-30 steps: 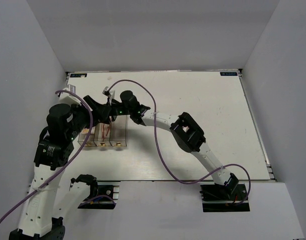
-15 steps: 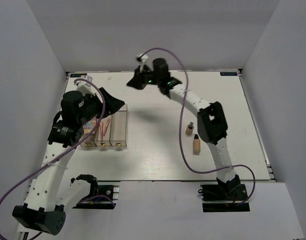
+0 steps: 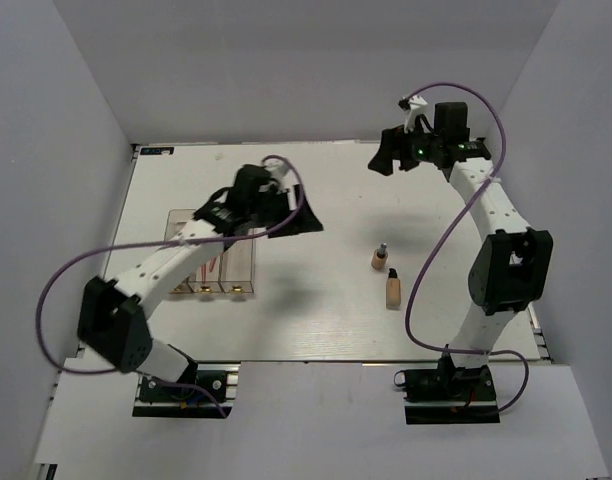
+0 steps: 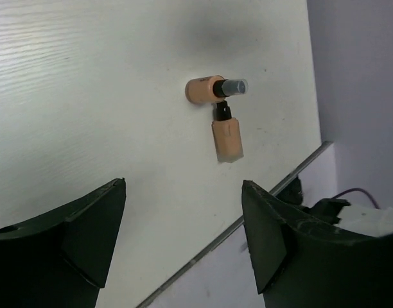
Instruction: Organize the makeup
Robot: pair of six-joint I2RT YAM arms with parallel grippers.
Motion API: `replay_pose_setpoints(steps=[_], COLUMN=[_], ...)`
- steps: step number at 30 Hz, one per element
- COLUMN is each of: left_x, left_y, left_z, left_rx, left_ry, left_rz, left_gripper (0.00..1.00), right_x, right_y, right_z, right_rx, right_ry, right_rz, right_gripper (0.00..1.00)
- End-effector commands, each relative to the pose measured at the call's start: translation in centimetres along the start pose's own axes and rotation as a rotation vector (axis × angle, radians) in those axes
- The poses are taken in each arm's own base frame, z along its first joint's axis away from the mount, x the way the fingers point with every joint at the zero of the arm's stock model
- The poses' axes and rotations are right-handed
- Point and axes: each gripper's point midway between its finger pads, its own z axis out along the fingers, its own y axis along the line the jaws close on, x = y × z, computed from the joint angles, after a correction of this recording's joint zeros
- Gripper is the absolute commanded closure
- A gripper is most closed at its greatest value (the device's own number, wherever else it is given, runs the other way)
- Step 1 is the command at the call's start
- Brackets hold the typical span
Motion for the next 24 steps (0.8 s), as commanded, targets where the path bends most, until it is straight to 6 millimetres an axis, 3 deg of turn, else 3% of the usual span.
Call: replay_pose_setpoints(steps=[1,4,6,10,15,21,24], left_x=[0.1,1.8,2.7,4.2,4.2,6.7,6.8], left_y=[-3.1,-4.0,-4.4,-5.5,-7.3,-8.4,-8.6], left_z=[2.7,6.1,8.2,11.5,14.3,17.5,18.8], left_rx=[-0.030,-0.089,-0.102,-0.126,-0.130,-0.104,-0.110], left_ry=[0.002,0.059,0.082,0.091,0.063,0.076,0.074], left_rz=[0.156,0.234,0.264,0.338,0.411,0.493,0.515], left_gripper=[0.17,0.14,0.12,0.08,0.06,0.03,0.03], right_x=[4.6,6.3,6.9,7.6,8.2,8.6,8.9], right_y=[-0.8,-3.4,-3.3,-5.5,-6.3,-6.4,-6.4], right_z=[-3.1,-6.1,-7.1,-9.4,-10.6,-11.3,-11.4], right_rx=[0.024,0.070,0.069,0.107,0.102,0.103,0.098], right_ry=[0.126,0.123,0.120,0.100,0.077,0.069,0.071], right_rz=[0.076,0.166,0.187,0.247,0.311,0.305,0.309], right_gripper=[0.12,0.18,0.24,0.34,0.38,0.39,0.39])
